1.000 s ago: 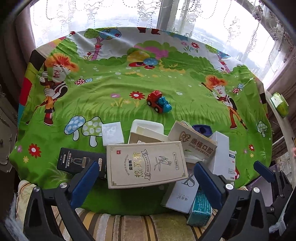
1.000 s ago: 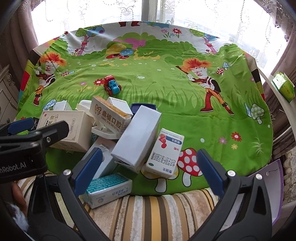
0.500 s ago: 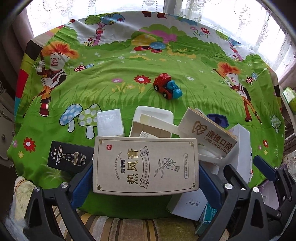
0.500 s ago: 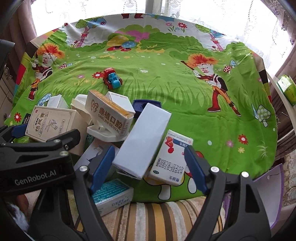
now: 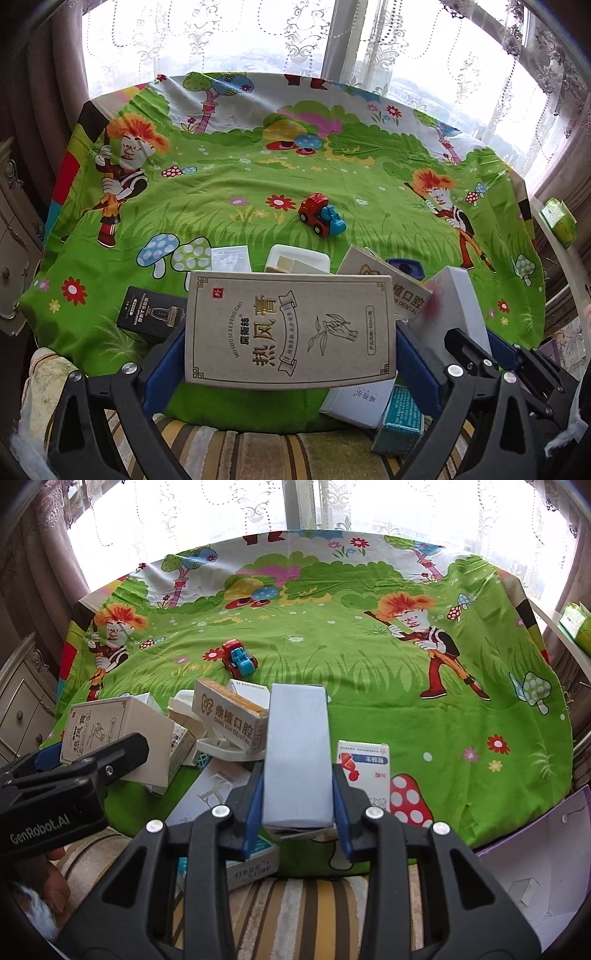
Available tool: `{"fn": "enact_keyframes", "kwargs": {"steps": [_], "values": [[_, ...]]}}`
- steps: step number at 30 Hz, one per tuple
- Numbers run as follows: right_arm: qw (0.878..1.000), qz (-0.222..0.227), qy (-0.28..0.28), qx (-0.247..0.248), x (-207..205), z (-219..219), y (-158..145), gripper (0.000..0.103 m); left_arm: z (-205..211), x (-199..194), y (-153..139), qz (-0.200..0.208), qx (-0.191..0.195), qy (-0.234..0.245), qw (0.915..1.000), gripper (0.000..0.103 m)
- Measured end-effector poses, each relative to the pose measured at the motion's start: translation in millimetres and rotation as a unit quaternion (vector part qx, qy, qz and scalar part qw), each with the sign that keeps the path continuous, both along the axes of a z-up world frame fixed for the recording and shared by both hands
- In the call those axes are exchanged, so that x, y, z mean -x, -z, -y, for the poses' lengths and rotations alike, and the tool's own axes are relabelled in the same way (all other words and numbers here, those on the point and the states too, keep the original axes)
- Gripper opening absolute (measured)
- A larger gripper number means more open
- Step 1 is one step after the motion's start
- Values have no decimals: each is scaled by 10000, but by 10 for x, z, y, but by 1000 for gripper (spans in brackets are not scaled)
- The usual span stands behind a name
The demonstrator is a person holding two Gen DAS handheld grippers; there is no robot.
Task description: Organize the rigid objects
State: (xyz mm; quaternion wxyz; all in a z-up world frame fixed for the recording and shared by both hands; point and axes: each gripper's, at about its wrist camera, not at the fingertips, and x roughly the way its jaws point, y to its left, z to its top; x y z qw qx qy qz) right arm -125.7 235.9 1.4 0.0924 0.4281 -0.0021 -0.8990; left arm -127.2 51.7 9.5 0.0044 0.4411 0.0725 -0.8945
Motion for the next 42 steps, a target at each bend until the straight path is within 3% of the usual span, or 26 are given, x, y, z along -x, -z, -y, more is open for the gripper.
{"fn": "enact_keyframes", "kwargs": {"steps": [9,18,22,29,38,42], "values": [[9987,-242,330,313,-261,-377,-196,38,-338,-255,-243,-464,-115,604,9970,101],[9950,-418,877,244,-550,-1088,-292,38,-1117,-407,-468,-631,-246,1702,9831,101],[9911,-494,1236,94,-686,-1479,-281,38,-1526,-457,-466,-543,-326,2230,9728,101],[9802,-662,1830,-367,-918,-2058,-295,38,-2107,-614,-446,-525,-387,3142,9471,101],[9707,-483,2265,-639,-1076,-2474,-227,38,-2482,-707,-439,-439,-726,3859,9186,102],[9630,-421,2571,-685,-1164,-2621,-194,38,-2599,-790,-391,-417,-622,4101,9090,102]]}}
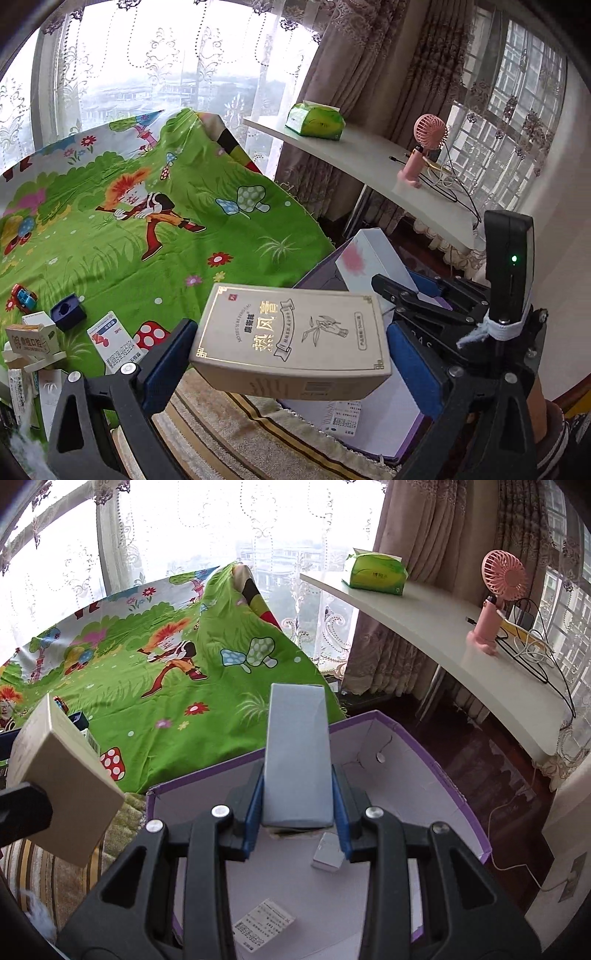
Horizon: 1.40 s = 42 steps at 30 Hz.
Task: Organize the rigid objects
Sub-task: 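Carry both boxes into the purple box and open both grippers, then move both open grippers back to the remaining boxes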
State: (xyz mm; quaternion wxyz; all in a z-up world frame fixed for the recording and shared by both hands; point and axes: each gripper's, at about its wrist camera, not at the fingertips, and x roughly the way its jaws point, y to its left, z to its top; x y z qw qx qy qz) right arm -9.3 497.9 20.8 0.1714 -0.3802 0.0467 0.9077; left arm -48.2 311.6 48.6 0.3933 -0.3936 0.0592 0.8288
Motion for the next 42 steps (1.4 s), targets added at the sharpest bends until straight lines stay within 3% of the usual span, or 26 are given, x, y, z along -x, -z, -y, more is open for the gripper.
{"fn": "enact_keyframes", "kwargs": {"steps": [3,7,13,22,27,30,34,42], "values": [[9999,38,101,124,-49,-52,21,39,25,-19,35,34,-4,-5,10000,102],[9996,-61,89,274,-100,-46,-61,70,169,-3,-12,41,-197,-144,9997,102],[9995,-205,-177,191,-77,190,-279,71,414,-44,-125,-82,-506,-282,9983,102],[9964,-339,-739,250,49,778,-483,71,820,15,-406,-701,-428,-421,9957,102],[9938,-484,-964,274,157,1102,-605,74,1320,150,-495,-938,-441,-924,9903,102],[9912,-509,-1162,377,252,1302,-649,77,1678,217,-501,-1132,-345,-1385,9833,102],[9874,-553,-1406,469,395,1566,-717,77,2161,299,-510,-1421,-80,-2146,9663,102],[9798,-657,-1804,566,660,2102,-779,80,2980,470,-388,-1369,26,-3374,9314,102]]}}
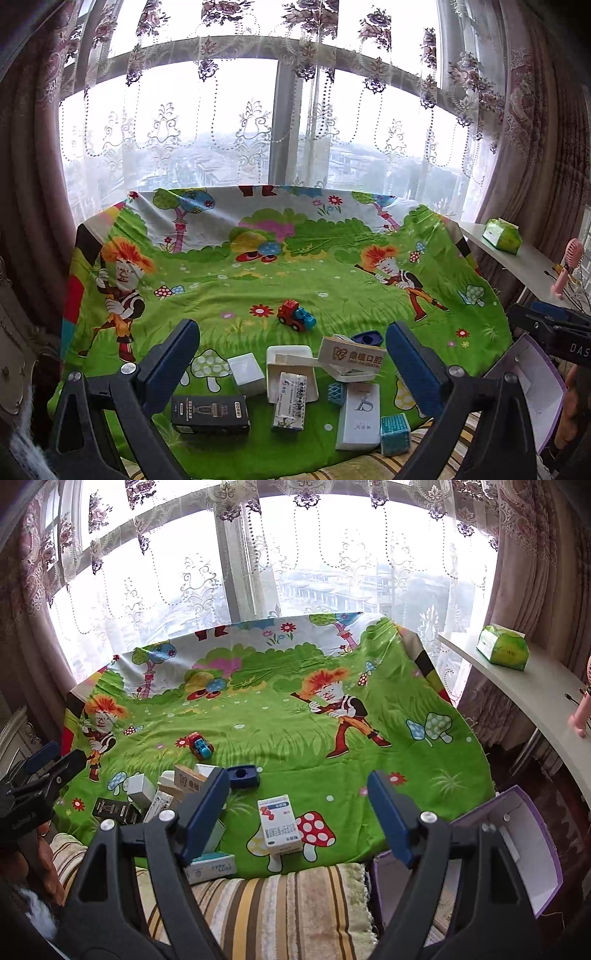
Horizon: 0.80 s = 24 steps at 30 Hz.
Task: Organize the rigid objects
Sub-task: 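Move both open grippers back to the remaining boxes, then grasp the black DORMI box with the left gripper while the right gripper grasps the teal box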
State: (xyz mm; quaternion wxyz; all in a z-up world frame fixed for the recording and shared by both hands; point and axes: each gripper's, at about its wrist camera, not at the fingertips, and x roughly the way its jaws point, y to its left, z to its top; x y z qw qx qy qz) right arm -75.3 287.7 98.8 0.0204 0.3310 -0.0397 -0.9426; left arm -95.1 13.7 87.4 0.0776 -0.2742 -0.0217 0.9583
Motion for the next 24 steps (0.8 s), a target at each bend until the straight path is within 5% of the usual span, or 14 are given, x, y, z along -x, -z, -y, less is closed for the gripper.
{"fn": "enact_keyframes", "kwargs": {"steps": [6,14,24], "values": [[9964,453,-694,177,124,387,398,82,351,99,324,535,-157,-589,9967,102],[9799,1343,-1357,575,208,468,970,82,699,174,736,1281,-633,-1262,9817,102],[9604,1931,-1796,898,336,491,1268,82,583,342,1010,1933,-181,-1362,9715,102]]}}
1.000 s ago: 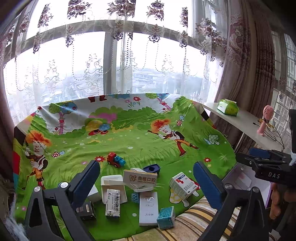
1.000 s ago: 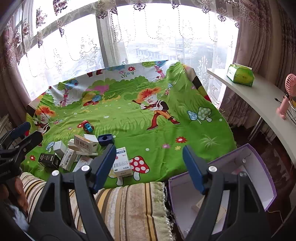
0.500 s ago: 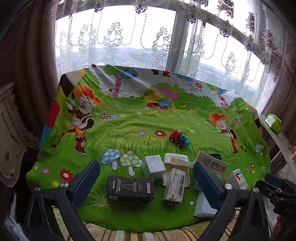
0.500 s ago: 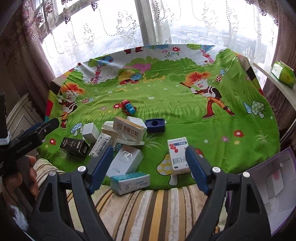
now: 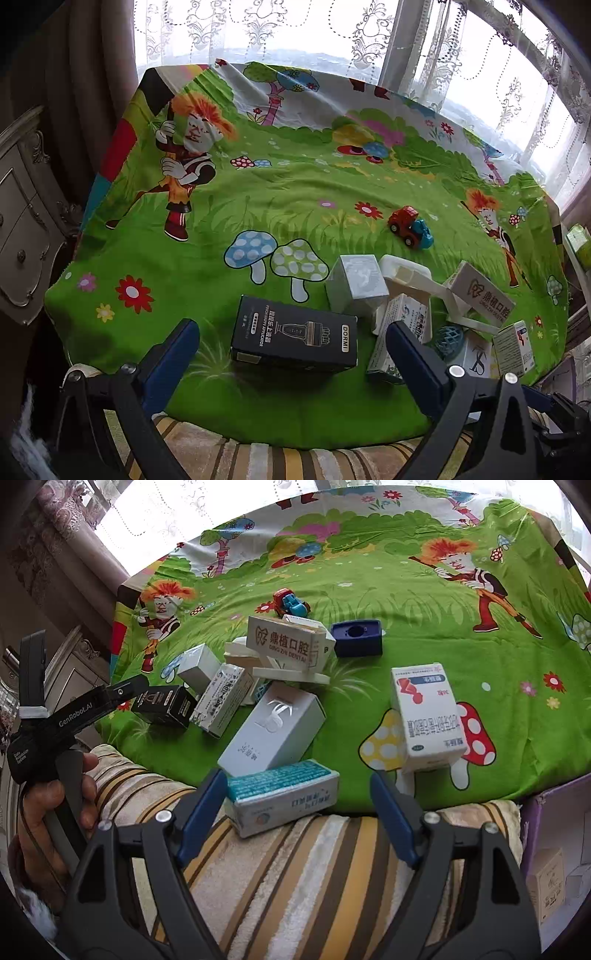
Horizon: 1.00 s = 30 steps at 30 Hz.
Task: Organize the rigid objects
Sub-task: 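Grasp the black DORMI box with the left gripper while the right gripper grasps the teal box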
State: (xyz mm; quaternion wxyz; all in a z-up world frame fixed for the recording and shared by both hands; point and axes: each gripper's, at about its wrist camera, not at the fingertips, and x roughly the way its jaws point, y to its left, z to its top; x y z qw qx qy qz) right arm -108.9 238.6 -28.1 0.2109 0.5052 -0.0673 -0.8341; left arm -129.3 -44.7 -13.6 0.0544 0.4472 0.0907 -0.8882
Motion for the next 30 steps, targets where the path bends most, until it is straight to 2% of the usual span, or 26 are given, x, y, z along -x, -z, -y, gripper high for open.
{"fn": "enact_keyframes", "kwargs": {"steps": [8,14,17,20,27,30], "values": [[9996,225,-145,102,55,30,82,82,-85,169,203,596,387,77,9974,102],[9987,420,-279,102,88,81,141,82,-146,247,304,833,662,141,9942,102],[9981,494,-355,40,108,120,165,82,-170,267,327,864,747,204,9932,102],[9977,542,-416,8,127,140,176,82,-184,268,343,887,765,248,9928,87],[9932,493,-961,-441,152,305,169,82,-212,245,317,786,798,312,9932,86],[9923,459,-1018,-530,149,326,178,82,-203,232,292,723,773,303,9939,86]]}}
